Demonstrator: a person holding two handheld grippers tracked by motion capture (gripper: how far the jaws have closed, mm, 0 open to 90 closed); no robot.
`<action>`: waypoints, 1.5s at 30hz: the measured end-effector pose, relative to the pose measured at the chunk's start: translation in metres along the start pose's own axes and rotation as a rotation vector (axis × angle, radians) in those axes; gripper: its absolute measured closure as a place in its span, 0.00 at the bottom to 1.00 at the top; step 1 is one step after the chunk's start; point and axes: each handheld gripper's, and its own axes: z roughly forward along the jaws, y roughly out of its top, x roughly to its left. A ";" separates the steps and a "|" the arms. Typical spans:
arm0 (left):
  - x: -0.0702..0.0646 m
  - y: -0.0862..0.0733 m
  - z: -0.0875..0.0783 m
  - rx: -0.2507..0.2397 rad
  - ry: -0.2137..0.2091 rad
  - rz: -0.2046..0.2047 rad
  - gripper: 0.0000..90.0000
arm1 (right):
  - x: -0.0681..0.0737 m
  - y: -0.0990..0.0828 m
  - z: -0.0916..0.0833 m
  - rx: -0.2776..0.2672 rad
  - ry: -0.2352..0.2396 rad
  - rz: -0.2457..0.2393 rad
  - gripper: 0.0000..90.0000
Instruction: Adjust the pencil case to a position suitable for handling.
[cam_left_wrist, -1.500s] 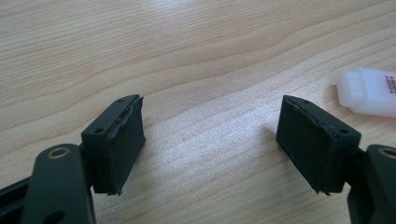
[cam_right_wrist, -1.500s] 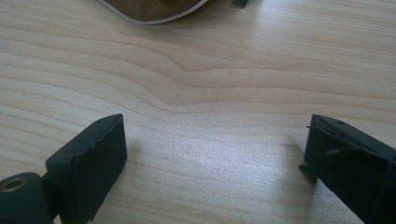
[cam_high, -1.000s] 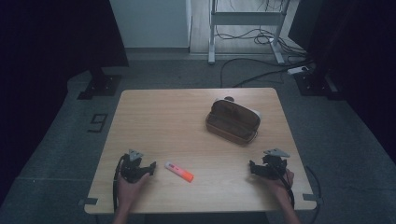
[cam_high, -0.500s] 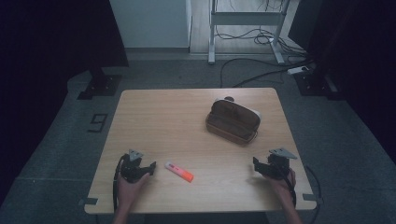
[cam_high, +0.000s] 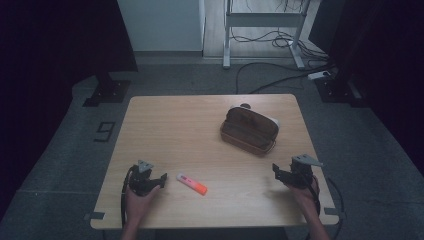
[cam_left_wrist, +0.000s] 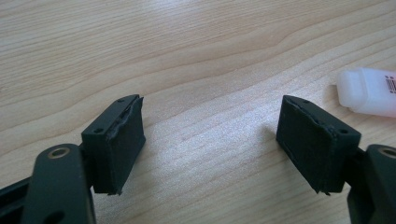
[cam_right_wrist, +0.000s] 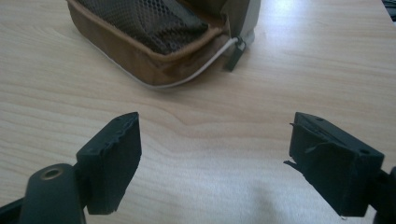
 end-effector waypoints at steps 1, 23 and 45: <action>0.000 0.000 0.000 0.000 0.000 0.000 0.25 | 0.000 0.000 0.000 0.000 0.000 0.000 0.19; 0.000 0.000 0.000 0.000 0.000 0.000 0.25 | 0.009 0.056 0.000 -0.084 0.042 -0.017 0.25; -0.001 0.000 0.000 0.000 0.000 0.000 0.26 | 0.017 0.092 0.019 -0.072 0.040 -0.066 0.30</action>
